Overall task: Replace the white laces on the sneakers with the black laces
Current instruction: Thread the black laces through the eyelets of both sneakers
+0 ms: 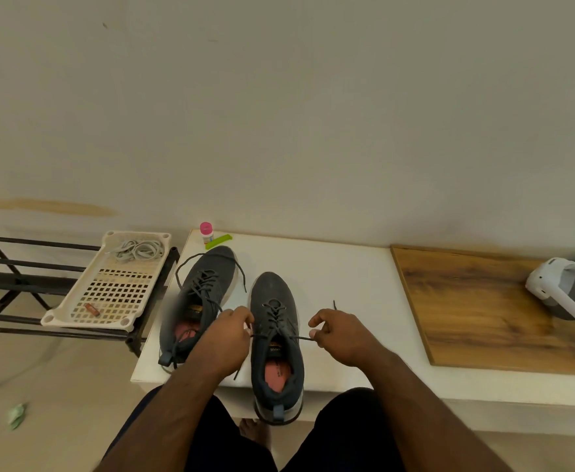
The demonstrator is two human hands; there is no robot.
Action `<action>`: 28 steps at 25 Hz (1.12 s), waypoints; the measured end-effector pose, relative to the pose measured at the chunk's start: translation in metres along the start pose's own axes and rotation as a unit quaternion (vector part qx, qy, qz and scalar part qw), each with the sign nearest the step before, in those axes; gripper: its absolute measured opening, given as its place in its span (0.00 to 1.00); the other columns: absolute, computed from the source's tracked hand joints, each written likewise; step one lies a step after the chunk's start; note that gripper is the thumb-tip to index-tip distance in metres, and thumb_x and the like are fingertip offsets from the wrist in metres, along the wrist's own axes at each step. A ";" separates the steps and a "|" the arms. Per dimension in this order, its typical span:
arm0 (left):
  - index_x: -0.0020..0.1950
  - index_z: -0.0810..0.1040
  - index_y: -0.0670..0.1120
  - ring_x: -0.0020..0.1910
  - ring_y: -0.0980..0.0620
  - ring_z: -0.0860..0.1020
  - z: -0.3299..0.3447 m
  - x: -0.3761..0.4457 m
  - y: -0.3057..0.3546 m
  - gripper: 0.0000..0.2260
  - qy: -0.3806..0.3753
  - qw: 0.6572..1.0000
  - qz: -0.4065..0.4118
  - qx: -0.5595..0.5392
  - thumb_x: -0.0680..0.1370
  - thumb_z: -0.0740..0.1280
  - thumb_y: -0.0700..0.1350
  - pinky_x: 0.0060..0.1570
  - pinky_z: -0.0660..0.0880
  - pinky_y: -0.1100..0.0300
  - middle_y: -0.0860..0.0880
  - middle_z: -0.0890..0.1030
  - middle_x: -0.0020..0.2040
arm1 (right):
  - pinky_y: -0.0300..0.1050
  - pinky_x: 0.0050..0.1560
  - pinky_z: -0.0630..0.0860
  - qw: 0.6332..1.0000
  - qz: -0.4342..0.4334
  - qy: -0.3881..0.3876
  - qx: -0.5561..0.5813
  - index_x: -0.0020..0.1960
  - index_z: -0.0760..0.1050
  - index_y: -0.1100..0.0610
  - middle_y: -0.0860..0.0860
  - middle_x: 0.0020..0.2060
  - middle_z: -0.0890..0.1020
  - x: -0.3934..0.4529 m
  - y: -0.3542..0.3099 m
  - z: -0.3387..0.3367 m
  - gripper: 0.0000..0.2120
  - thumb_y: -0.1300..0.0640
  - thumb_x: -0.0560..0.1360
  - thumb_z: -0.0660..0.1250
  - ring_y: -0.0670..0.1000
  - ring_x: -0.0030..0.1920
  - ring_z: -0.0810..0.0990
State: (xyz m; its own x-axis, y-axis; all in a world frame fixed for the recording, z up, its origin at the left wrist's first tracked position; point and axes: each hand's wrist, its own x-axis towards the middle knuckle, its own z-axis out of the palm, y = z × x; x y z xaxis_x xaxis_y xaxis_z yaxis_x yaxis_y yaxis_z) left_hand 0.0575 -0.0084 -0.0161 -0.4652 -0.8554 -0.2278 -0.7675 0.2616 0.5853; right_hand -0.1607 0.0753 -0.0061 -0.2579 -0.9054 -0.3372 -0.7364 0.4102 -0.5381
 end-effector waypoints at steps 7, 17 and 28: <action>0.55 0.81 0.43 0.34 0.52 0.76 -0.096 -0.015 0.040 0.06 0.029 0.885 -0.023 -0.465 0.80 0.66 0.38 0.39 0.77 0.57 0.43 0.82 0.43 | 0.42 0.32 0.72 0.893 0.007 -0.018 0.449 0.51 0.82 0.59 0.52 0.37 0.79 -0.034 -0.056 -0.102 0.06 0.58 0.80 0.68 0.47 0.30 0.70; 0.55 0.81 0.38 0.50 0.43 0.84 -0.146 -0.042 0.090 0.10 0.025 0.839 0.096 -0.535 0.80 0.63 0.30 0.48 0.82 0.56 0.39 0.84 0.51 | 0.46 0.38 0.81 0.862 -0.108 0.089 0.487 0.58 0.80 0.57 0.52 0.49 0.87 -0.070 -0.131 -0.114 0.08 0.58 0.81 0.66 0.53 0.40 0.84; 0.49 0.87 0.49 0.35 0.58 0.75 -0.151 -0.029 0.143 0.08 0.141 0.906 0.082 -0.391 0.79 0.69 0.49 0.35 0.69 0.63 0.55 0.83 0.42 | 0.49 0.47 0.82 0.856 -0.162 0.311 0.379 0.51 0.79 0.48 0.47 0.37 0.85 -0.038 -0.158 -0.095 0.09 0.54 0.73 0.76 0.45 0.41 0.83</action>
State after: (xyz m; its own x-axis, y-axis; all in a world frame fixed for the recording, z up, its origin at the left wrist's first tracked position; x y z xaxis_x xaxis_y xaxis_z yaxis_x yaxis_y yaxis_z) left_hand 0.0279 -0.0132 0.1917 -0.3295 -0.9426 0.0549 -0.1006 0.0928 0.9906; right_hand -0.0938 0.0342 0.1652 -0.5730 -0.7720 0.2753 -0.2763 -0.1343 -0.9517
